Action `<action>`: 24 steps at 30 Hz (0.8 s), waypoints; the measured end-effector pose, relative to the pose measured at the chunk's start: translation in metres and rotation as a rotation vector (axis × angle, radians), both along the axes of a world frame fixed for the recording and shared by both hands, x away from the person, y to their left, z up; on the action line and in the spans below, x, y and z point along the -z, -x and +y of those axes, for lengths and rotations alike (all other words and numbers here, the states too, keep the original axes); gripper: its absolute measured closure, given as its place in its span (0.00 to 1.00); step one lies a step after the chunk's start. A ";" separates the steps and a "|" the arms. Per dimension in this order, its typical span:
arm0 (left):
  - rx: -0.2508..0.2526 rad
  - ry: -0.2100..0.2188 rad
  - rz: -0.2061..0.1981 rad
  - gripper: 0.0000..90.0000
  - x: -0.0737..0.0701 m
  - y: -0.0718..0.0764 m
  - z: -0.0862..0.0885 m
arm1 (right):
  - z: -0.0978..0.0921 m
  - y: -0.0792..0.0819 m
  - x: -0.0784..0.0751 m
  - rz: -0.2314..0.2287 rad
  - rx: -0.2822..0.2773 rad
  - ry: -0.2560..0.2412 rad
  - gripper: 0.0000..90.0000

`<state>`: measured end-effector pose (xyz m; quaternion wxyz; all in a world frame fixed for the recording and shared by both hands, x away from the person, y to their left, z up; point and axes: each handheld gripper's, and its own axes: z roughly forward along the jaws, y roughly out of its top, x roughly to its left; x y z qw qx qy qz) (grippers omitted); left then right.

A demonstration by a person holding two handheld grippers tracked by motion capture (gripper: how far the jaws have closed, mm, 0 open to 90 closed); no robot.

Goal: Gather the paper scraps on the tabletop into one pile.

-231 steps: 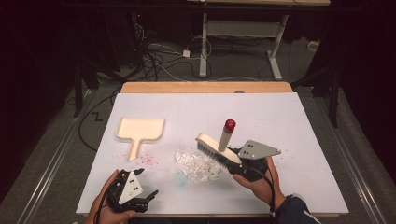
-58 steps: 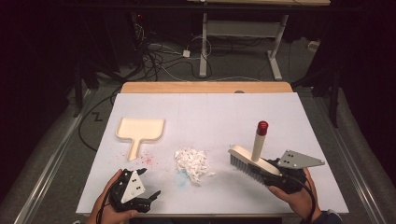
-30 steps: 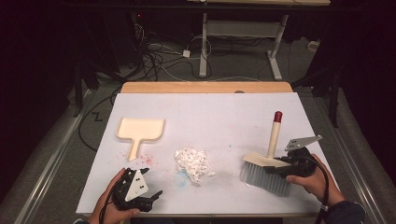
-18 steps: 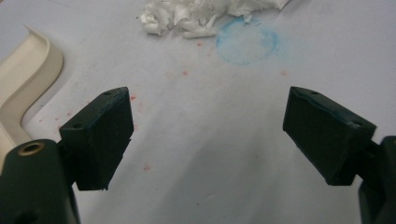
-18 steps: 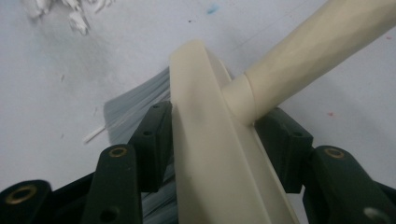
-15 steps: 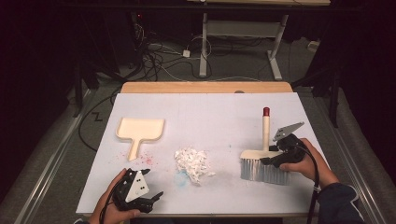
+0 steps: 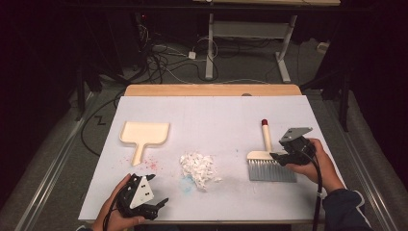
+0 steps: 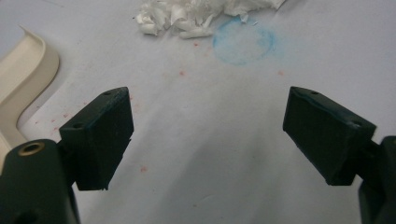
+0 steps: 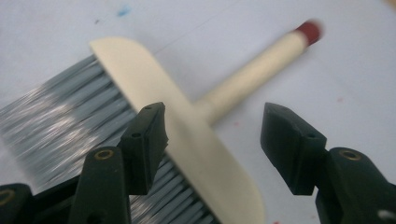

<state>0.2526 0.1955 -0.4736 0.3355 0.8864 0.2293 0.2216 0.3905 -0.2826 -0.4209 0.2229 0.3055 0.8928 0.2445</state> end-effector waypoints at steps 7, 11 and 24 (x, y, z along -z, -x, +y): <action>-0.003 0.002 -0.014 0.17 -0.002 0.000 0.002 | -0.002 0.017 -0.010 -0.170 0.057 -0.144 0.38; -0.011 0.010 -0.019 0.17 -0.003 -0.002 0.003 | -0.001 0.035 -0.013 -0.247 0.083 -0.215 0.33; -0.054 0.016 -0.038 0.17 -0.005 -0.004 0.005 | 0.003 0.104 0.006 -0.372 0.122 -0.286 0.25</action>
